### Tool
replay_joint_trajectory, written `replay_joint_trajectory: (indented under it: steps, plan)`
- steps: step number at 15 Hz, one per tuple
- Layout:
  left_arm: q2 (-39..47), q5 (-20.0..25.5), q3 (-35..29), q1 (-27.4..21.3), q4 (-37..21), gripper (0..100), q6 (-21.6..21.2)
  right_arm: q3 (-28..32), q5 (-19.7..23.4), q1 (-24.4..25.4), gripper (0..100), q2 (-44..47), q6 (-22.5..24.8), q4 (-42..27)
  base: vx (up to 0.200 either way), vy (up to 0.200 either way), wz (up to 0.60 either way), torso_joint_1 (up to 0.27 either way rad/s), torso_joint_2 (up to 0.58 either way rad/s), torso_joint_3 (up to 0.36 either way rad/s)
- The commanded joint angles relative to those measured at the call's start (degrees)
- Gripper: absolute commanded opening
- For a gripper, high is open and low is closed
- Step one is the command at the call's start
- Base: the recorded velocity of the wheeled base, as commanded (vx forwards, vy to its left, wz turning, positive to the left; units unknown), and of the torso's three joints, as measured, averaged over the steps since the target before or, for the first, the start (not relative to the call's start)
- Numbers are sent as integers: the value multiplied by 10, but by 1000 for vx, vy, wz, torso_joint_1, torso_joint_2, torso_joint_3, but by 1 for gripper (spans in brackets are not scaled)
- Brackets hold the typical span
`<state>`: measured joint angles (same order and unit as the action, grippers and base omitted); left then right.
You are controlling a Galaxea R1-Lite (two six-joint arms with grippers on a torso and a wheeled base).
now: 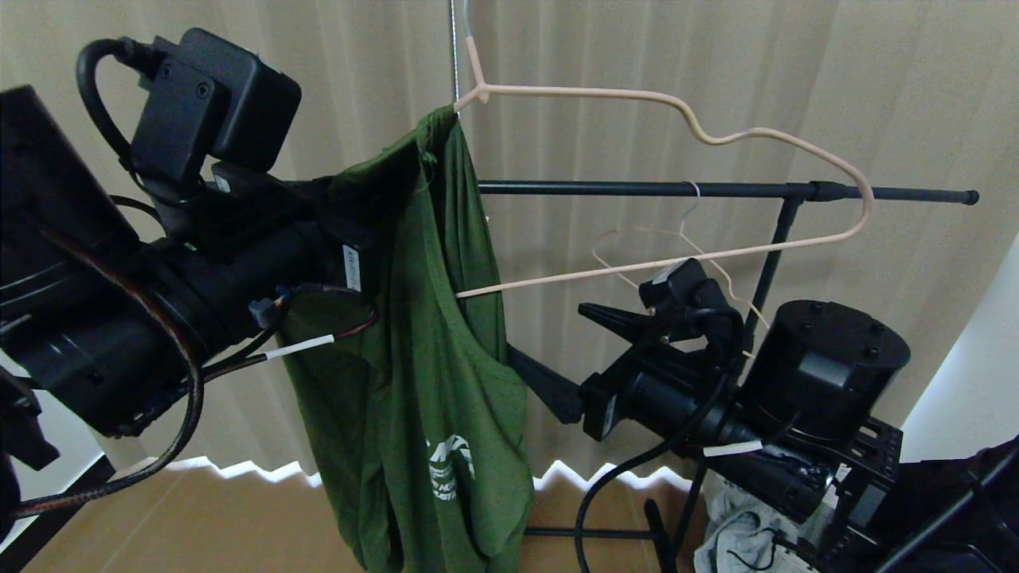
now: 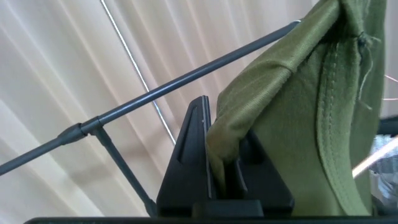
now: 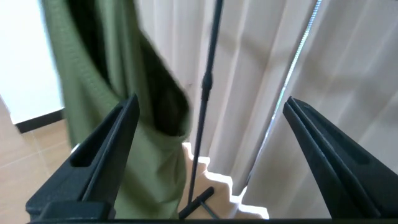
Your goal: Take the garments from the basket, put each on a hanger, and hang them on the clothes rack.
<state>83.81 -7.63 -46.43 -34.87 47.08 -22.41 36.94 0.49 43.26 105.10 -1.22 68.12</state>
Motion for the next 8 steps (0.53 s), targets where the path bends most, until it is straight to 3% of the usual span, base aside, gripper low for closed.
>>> replay_joint_trajectory:
  steps: [1, 8]
  plan:
    - [-13, 0, 3, -6, 0, 0, 0, 2, 0, -6, 100, -1, 0, 0, 0, 0, 0, 0, 0, 0]
    - [-12, 1, 2, -18, 1, 0, 1, -18, 2, 9, 100, -1, 1, -3, 0, 0, 0, 0, 0, 0]
